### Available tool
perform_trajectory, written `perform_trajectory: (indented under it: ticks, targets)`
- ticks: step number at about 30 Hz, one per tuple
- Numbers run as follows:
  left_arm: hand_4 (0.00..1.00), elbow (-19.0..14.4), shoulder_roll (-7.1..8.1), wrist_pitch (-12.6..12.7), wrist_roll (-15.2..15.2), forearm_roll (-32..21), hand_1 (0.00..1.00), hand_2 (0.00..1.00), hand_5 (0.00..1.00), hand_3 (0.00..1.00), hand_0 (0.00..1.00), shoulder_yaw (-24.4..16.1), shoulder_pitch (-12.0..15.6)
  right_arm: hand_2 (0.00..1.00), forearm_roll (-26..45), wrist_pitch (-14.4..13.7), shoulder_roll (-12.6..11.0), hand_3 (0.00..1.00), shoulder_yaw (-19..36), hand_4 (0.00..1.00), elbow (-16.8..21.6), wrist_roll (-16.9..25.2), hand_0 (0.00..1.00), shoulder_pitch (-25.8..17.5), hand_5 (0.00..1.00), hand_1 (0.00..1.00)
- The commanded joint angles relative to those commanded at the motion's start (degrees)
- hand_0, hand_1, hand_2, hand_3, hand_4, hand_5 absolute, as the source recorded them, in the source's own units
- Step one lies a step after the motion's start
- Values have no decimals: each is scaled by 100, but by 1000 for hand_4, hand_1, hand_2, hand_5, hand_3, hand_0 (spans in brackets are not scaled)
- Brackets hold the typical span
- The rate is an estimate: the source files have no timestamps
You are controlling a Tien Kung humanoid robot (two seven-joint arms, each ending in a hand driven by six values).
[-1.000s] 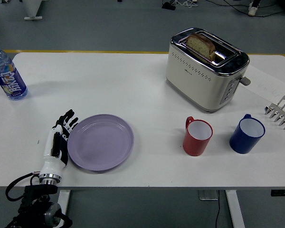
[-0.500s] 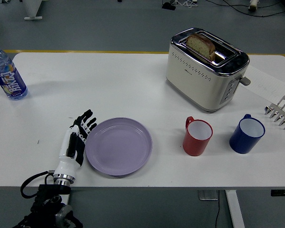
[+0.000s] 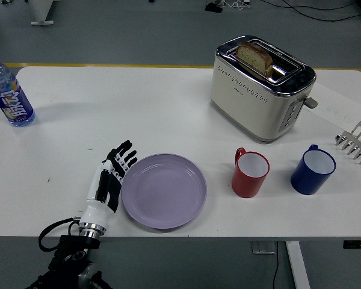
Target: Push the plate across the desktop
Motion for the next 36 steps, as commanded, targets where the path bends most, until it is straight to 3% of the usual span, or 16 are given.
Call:
perform_trajectory:
  ticks: [11, 26, 34, 36]
  targets:
    - [507, -99, 29, -41, 4, -135, 851, 899, 998, 821, 823, 234, -12, 679, 3, 3, -1, 723, -15, 430, 6, -19, 634, -5, 490, 589]
    - [502, -269, 53, -22, -9, -131, 850, 899, 998, 819, 821, 236, 21, 679, 6, -2, -1, 724, -17, 431, 8, -16, 635, -16, 489, 588]
    - [505, -434, 106, 62, 188, 188, 847, 895, 998, 816, 819, -316, 133, 679, -10, -11, -11, 724, 3, 431, 11, -19, 636, -34, 488, 588]
    - [507, -443, 228, -31, 379, 373, 823, 864, 998, 809, 795, -584, 133, 678, -1, -16, -18, 724, 1, 432, 10, -14, 636, -40, 487, 589]
